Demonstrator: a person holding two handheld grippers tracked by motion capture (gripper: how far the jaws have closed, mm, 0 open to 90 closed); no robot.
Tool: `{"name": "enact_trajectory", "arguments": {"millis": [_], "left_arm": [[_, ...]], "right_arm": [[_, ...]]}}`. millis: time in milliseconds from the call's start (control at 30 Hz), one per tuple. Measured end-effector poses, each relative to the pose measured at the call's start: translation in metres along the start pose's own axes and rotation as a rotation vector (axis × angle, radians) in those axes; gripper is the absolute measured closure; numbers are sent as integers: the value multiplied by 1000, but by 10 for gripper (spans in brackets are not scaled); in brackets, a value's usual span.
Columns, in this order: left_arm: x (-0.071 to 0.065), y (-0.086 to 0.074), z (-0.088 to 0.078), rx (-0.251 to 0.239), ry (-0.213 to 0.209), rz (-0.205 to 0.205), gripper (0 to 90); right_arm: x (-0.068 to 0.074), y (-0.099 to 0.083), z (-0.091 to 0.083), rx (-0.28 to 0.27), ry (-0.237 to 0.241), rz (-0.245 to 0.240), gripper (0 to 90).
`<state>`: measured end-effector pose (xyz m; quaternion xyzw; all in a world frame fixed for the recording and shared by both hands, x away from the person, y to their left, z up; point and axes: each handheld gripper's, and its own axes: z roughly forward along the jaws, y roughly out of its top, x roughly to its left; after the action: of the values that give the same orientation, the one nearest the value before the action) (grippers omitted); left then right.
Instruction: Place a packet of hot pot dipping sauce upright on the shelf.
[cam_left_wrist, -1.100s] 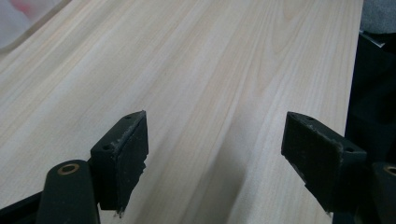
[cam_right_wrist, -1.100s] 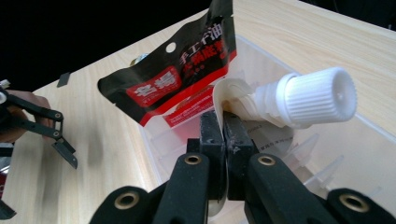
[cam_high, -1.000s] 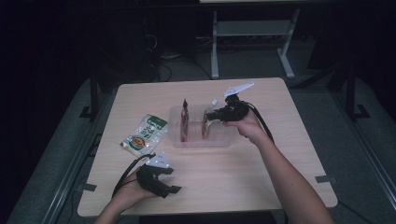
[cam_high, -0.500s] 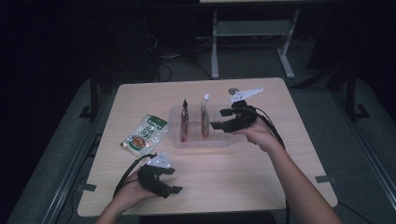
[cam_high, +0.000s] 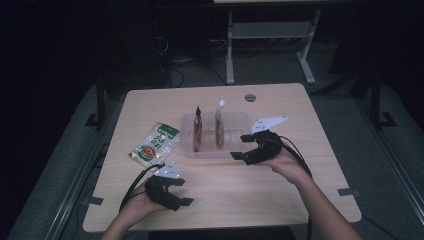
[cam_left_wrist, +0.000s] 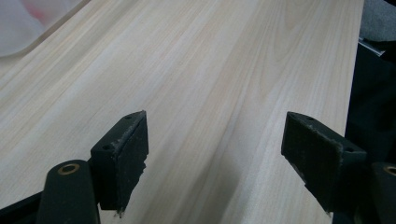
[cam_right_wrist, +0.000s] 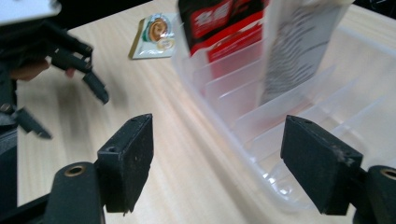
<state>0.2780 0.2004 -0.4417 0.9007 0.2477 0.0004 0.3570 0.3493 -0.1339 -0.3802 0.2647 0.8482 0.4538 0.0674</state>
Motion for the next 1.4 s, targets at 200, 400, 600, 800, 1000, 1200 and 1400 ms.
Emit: {"name": "enact_trajectory", "arguments": {"millis": [200, 400, 600, 800, 1000, 1200, 1400], "left_arm": [[1, 0, -2, -5, 10, -4, 231], [2, -1, -6, -23, 25, -25, 244], [6, -3, -12, -32, 50, -40, 308], [12, -1, -22, -27, 117, -62, 520], [33, 5, -36, -55, 213, -106, 813], [63, 12, -42, -51, 294, -161, 898], [95, 13, -44, -29, 401, -208, 898]], "right_arm": [[13, -20, -4, 13, 11, 11, 246], [16, -44, -9, 30, 7, 36, 245], [22, -69, -21, 40, -7, 69, 236], [29, -85, -27, 51, -3, 74, 218], [31, -86, -18, 76, 8, 70, 216], [32, -87, -15, 88, 2, 60, 218], [30, -87, -14, 89, 2, 68, 218]]}}
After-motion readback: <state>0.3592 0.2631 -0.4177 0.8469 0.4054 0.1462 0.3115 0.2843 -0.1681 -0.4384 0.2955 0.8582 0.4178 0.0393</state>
